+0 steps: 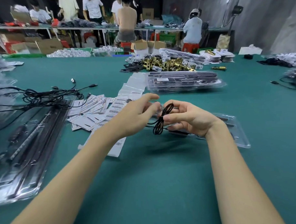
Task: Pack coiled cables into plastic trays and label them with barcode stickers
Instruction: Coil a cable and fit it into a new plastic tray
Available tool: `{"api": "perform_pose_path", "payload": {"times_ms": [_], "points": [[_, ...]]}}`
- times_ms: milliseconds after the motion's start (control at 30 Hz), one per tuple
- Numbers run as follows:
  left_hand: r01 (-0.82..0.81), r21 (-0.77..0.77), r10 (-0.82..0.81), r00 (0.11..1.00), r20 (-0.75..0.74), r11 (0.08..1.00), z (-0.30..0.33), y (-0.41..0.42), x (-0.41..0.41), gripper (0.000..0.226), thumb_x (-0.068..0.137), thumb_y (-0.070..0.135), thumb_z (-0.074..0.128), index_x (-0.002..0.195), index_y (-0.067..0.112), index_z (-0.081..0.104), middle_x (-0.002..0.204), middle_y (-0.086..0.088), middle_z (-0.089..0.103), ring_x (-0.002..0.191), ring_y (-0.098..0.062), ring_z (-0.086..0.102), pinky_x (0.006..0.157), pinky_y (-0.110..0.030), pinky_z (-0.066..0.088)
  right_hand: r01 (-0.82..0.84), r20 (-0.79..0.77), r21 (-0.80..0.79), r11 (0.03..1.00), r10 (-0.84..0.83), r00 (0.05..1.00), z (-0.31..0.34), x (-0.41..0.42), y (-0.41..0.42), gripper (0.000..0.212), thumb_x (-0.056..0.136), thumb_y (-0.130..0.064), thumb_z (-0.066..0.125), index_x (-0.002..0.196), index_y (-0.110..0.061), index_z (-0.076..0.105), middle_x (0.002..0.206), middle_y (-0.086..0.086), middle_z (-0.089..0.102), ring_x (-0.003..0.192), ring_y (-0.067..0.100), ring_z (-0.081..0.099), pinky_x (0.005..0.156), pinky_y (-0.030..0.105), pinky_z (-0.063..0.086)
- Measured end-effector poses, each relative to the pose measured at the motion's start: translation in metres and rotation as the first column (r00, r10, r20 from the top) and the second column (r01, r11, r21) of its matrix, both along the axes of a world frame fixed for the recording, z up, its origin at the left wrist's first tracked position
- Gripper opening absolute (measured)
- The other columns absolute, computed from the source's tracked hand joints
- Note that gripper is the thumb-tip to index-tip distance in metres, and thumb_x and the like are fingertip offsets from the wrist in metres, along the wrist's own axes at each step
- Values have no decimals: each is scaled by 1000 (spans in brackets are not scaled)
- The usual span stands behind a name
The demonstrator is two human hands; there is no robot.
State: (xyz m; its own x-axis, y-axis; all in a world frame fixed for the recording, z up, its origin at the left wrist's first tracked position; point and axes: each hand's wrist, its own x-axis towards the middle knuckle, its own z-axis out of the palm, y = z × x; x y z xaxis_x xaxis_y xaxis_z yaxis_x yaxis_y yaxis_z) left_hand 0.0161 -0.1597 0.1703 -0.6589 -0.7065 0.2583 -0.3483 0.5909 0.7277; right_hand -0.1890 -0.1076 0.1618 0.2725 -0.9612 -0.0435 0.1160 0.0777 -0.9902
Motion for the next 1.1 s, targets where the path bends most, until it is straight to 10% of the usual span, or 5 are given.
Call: {"api": "perform_pose_path", "payload": {"times_ms": [233, 400, 600, 867, 1100], "points": [[3, 284, 68, 968, -240, 959, 4, 2, 1, 62, 81, 25, 82, 118, 26, 33, 92, -8, 72, 79, -21, 75, 70, -21, 55, 182, 50, -137, 974, -177, 983, 6, 10, -6, 29, 71, -7, 82, 93, -12, 63, 95, 12, 70, 83, 25, 72, 75, 34, 62], [-44, 215, 107, 951, -289, 976, -2, -4, -1, 18, 83, 11, 79, 100, 12, 71, 89, -6, 77, 81, -18, 75, 80, -26, 56, 169, -125, -250, 954, -204, 971, 11, 8, -4, 50, 89, 12, 59, 123, -23, 65, 104, 8, 69, 89, 25, 72, 72, 31, 60], [158, 398, 63, 870, -489, 904, -7, -7, 5, 23, 81, 20, 75, 102, 12, 78, 99, -12, 76, 89, -16, 69, 86, -25, 54, 323, -446, -502, 802, -560, 698, 1, 18, -17, 25, 96, -22, 66, 101, -46, 70, 113, -5, 63, 91, 7, 59, 80, 19, 46], [188, 534, 267, 703, -659, 824, -6, -5, -4, 40, 67, 25, 77, 105, 13, 76, 105, -5, 76, 96, -9, 66, 87, -18, 50, 249, -445, -593, 766, -569, 691, -6, 29, -21, 35, 98, -29, 62, 91, -64, 67, 61, -19, 57, 55, 2, 44, 57, 17, 41], [103, 498, 261, 751, -607, 861, -10, -5, -7, 40, 73, 31, 76, 111, 18, 75, 106, -1, 76, 99, -5, 67, 75, -11, 46, 200, -567, -532, 823, -521, 638, -2, 27, -21, 20, 100, -31, 60, 112, -31, 76, 54, -29, 54, 52, -3, 46, 55, 8, 34]]}}
